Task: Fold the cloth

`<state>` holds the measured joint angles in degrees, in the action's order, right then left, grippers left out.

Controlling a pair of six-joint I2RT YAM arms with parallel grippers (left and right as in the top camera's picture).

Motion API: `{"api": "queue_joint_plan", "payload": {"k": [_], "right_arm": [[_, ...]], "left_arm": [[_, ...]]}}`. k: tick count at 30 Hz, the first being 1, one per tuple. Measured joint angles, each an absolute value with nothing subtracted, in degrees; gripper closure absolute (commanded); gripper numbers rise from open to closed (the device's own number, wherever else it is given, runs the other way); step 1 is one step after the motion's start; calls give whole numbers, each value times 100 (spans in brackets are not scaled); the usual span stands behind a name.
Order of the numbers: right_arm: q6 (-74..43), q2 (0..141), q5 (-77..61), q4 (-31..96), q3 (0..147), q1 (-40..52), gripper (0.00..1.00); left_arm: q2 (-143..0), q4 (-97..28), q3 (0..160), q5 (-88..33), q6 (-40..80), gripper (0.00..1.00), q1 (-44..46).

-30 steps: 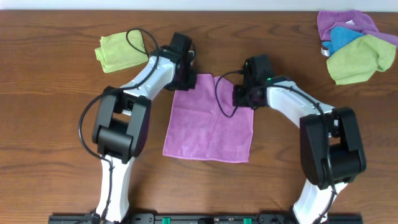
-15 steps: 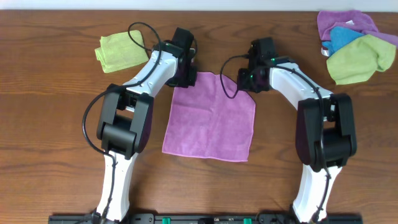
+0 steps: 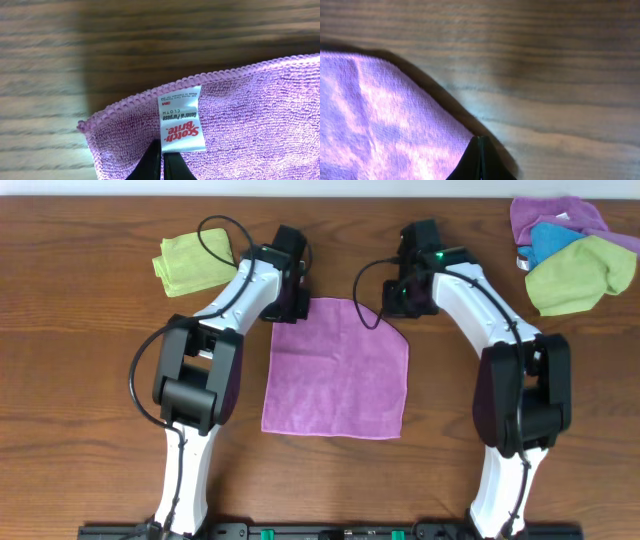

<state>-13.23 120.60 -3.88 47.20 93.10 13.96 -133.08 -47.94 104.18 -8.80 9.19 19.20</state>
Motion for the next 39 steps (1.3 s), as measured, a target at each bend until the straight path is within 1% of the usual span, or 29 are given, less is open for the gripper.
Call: {"api": "queue_joint_plan", "payload": {"k": [2, 5, 8, 14, 21, 22, 24, 27, 33, 35, 39], "right_arm": [[-1323, 11850, -294, 4560, 9105, 1522, 98], [-1328, 11181, -237, 4069, 8414, 1769, 98], [-1326, 10779, -309, 3695, 7861, 1826, 98], [-1337, 10866, -460, 3234, 7083, 1787, 98], [-1339, 10989, -565, 3124, 7076, 1785, 99], [-1337, 11006, -572, 3138, 7076, 1782, 95], [-1393, 11024, -596, 3229, 7078, 1756, 67], [-1472, 11024, -648, 3531, 7133, 1614, 57], [-1450, 11008, -952, 3997, 7251, 1015, 54], [-1428, 10971, -1031, 4123, 7251, 871, 50], [-1345, 10796, -1365, 4228, 7253, 843, 48]], "left_arm": [[-13308, -4884, 10420, -888, 919, 94, 1863], [-13308, -4932, 10425, -908, 921, 94, 1796], [-13308, -4928, 10425, -910, 921, 94, 1793], [-13308, -4904, 10425, -917, 919, 94, 1793], [-13308, -4864, 10422, -952, 921, 94, 1778], [-13308, -4864, 10422, -958, 921, 94, 1776], [-13308, -4864, 10422, -963, 921, 94, 1776], [-13308, -4864, 10422, -974, 921, 94, 1772], [-13308, -4862, 10422, -974, 921, 94, 1772], [-13308, -4864, 10422, -974, 921, 94, 1772], [-13308, -4862, 10422, -974, 921, 94, 1772]]}}
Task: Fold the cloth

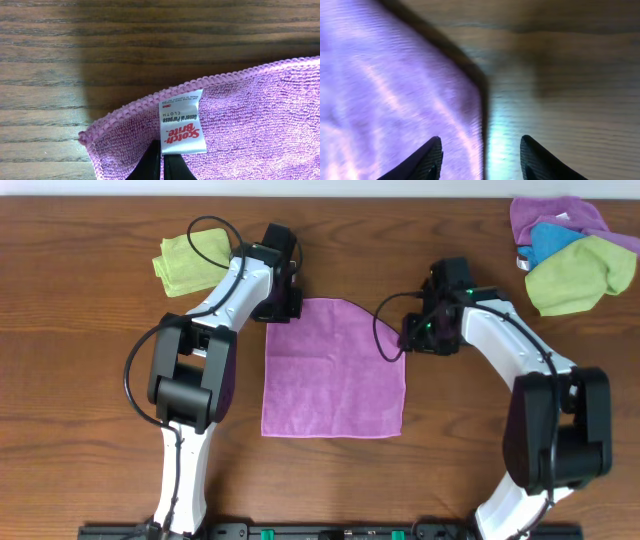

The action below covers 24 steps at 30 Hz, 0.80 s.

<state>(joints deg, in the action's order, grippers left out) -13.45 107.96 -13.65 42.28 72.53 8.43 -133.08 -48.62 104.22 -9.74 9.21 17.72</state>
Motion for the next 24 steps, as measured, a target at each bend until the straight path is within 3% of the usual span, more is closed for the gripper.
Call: {"api": "queue_joint_plan", "payload": {"k": [24], "right_arm": [[-1269, 10731, -3686, 2491, 5725, -71, 41]], "left_arm": [[-13308, -4858, 10422, -974, 921, 94, 1772]]}}
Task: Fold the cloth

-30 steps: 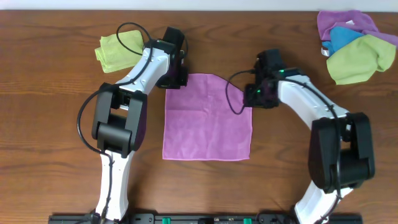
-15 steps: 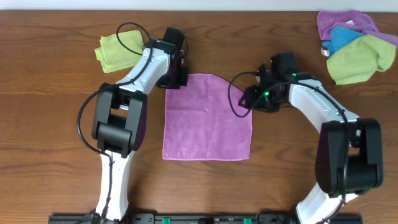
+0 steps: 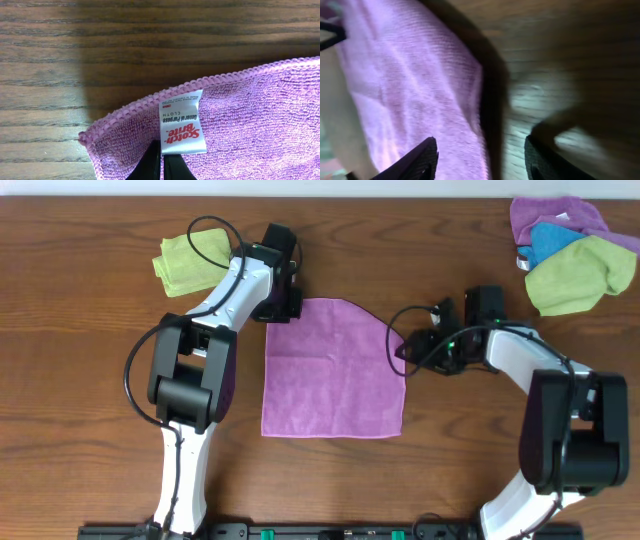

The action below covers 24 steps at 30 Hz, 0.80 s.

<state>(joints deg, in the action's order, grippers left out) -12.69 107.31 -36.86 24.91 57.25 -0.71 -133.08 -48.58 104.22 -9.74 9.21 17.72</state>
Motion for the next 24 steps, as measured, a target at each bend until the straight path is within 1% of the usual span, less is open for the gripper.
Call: {"api": "queue_joint_plan", "payload": {"k": [2, 5, 7, 10, 16, 17, 20, 24], "right_arm": [[-1313, 10707, -3898, 2257, 5577, -89, 39], [-1428, 10672, -4198, 1881, 5369, -106, 33], [-1551, 10667, -4364, 1653, 5280, -110, 32], [-1796, 10667, -4613, 1293, 5131, -110, 27], [-2388, 10678, -4762, 587, 4978, -34, 21], [-2462, 10685, -4762, 456, 4974, -3, 19], [-2834, 10866, -4845, -329, 4965, 115, 18], [-3465, 11441, -5336, -1673, 4976, 176, 18]], "left_arm": [[-13308, -4856, 10422, -974, 921, 94, 1772], [-13308, -4823, 10422, -969, 921, 94, 1769], [-13308, -4803, 10422, -969, 921, 94, 1769], [-13308, -4790, 10422, -969, 921, 94, 1767], [-13308, -4770, 10422, -967, 921, 94, 1767], [-13308, -4770, 10422, -967, 921, 94, 1767], [-13308, -4766, 10422, -967, 921, 94, 1767], [-13308, -4753, 10422, -967, 921, 94, 1763]]}}
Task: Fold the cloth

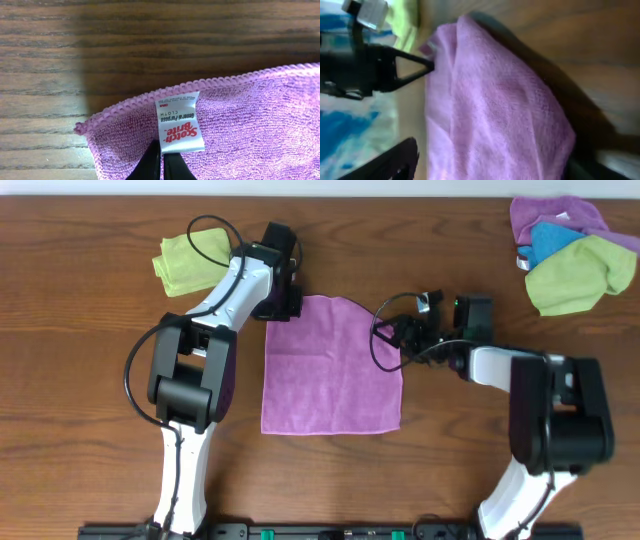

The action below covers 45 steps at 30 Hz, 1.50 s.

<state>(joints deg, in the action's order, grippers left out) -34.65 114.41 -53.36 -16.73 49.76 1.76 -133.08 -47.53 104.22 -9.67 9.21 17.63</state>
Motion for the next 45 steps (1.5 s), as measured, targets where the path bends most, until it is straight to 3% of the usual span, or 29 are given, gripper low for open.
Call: {"api": "queue_joint_plan", "payload": {"k": [7, 21, 25, 26, 28, 31, 32, 36, 40, 45], "right_arm": [[-4648, 12167, -5730, -3669, 5140, 185, 17], [-4456, 12335, -5671, -3590, 7308, -246, 11], [-4379, 12335, -5986, -3028, 7319, -246, 25], [-4340, 12335, -6066, -2917, 7319, -246, 33], [-4241, 12335, -6254, -2630, 7319, -246, 52], [-4051, 12326, -6377, -2259, 7319, -246, 91], [-3968, 12291, -6364, -1981, 7319, -246, 98], [-3168, 11872, -5896, -1, 7397, -246, 99], [-1935, 11008, -4460, 2709, 7789, -196, 99], [-1033, 10252, -2851, 3981, 8226, 178, 99]], "left_arm": [[-13308, -4746, 10422, -967, 921, 94, 1763], [-13308, -4748, 10422, -967, 921, 94, 1763], [-13308, -4748, 10422, -967, 921, 94, 1763], [-13308, -4748, 10422, -967, 921, 94, 1763], [-13308, -4748, 10422, -967, 921, 94, 1761], [-13308, -4751, 10422, -978, 921, 94, 1752], [-13308, -4753, 10422, -989, 921, 94, 1747], [-13308, -4827, 10444, -1004, 921, 94, 1732], [-13310, -5035, 10519, -919, 897, 94, 1708], [-13288, -5124, 10737, -814, 819, 94, 1739]]}}
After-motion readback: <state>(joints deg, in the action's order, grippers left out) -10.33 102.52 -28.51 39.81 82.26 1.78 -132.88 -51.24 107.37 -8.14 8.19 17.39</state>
